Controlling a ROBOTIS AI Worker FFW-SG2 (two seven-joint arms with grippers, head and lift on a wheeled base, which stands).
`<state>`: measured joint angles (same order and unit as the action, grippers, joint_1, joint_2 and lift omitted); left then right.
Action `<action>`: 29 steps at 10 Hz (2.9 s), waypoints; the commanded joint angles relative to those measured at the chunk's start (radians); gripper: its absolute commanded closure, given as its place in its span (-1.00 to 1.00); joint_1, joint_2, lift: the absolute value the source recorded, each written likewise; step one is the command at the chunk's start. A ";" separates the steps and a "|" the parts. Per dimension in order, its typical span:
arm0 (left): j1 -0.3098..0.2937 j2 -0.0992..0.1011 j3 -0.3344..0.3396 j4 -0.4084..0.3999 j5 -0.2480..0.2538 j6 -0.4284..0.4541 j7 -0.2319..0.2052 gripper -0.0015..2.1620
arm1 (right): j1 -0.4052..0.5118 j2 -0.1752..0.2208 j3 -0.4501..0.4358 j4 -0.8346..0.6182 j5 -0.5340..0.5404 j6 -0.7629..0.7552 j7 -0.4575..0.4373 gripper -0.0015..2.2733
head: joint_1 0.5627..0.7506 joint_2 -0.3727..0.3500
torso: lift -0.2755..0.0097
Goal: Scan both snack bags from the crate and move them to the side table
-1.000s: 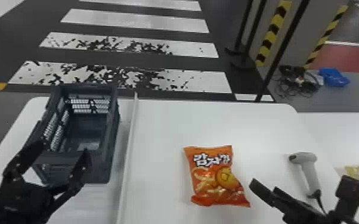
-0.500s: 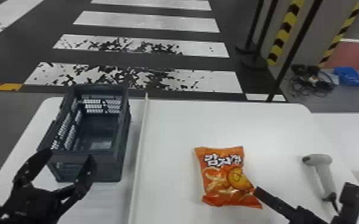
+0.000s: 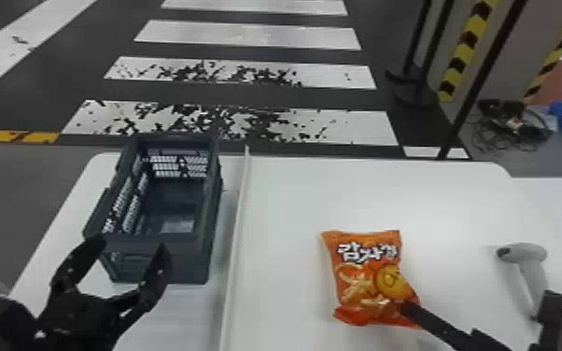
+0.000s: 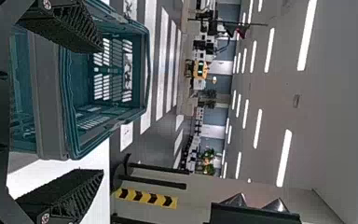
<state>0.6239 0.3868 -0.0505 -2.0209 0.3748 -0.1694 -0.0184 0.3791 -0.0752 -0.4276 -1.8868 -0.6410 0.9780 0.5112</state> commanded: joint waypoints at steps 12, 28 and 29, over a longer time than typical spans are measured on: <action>-0.007 -0.005 -0.009 0.033 0.018 0.000 0.000 -0.92 | -0.017 -0.026 -0.057 -0.245 0.142 0.092 -0.010 0.98 | 0.41 -0.10 | 0.24; -0.010 -0.005 -0.009 0.045 0.018 0.000 -0.006 -0.92 | -0.063 -0.301 1.030 -0.310 1.377 0.215 -0.275 -0.64 | 0.41 0.09 | 0.24; -0.010 -0.003 -0.009 0.045 0.019 0.000 -0.006 -0.92 | -0.055 -0.298 1.010 -0.333 1.317 0.209 -0.280 -0.98 | 0.41 0.17 | 0.24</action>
<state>0.6136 0.3828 -0.0598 -1.9758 0.3936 -0.1694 -0.0248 0.3192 -0.3748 0.5931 -2.2069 0.7126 1.1905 0.2321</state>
